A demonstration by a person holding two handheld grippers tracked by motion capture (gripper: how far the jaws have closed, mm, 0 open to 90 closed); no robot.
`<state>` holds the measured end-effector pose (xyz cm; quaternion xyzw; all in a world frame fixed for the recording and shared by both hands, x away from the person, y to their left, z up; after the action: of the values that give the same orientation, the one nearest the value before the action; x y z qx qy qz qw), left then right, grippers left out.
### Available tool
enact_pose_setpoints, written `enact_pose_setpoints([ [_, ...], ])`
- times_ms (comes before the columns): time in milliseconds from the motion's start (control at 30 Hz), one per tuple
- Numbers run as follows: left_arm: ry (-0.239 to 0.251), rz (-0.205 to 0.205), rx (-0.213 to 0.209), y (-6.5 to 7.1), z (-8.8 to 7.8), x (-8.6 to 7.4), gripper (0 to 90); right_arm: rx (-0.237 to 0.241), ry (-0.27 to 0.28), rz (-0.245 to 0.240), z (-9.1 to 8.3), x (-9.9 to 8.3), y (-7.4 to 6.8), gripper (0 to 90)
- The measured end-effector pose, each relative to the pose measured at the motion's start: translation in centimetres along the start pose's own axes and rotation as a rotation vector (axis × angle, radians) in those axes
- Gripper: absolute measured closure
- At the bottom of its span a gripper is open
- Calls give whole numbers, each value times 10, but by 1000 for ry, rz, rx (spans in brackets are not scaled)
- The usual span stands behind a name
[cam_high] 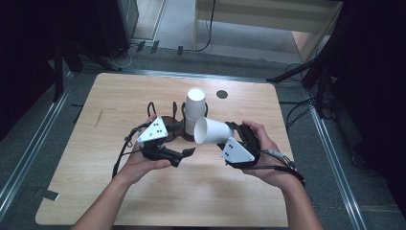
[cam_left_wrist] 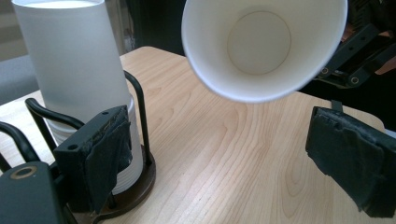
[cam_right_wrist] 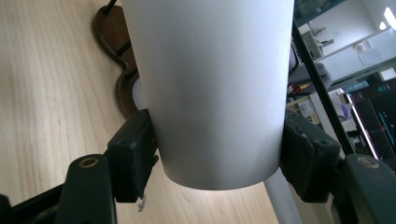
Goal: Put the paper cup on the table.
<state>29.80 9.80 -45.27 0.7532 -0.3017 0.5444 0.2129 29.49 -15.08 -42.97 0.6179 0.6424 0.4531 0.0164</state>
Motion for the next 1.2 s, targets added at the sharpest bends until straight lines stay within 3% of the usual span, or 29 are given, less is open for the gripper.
enact_pose_setpoints([
  [367, 15, -32, -13, -3, -2, 2, 76, -58, 80, 107, -7, -5, 7, 331],
  [633, 42, -79, -22, -7, -4, 5, 76, -130, 197, 264, -14, -10, 14, 332],
  [1033, 61, -121, -48, -2, -1, 11, 76, -155, 367, 485, -8, -13, 7, 331],
  [1200, 77, -142, -58, -2, -1, 15, 75, -182, 456, 599, -3, -14, 3, 331],
])
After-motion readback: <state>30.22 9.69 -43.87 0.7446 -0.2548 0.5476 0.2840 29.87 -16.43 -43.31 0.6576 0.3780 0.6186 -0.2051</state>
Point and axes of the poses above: each handheld gripper's, and its own axes: z roughly forward along the jaws, x roughly out of its top, y roughly to its right, the point moved 2 cm from there along z, roughly forward along the jaws, and after that the axes turned 14 degrees about x, right-handed, at the moved point
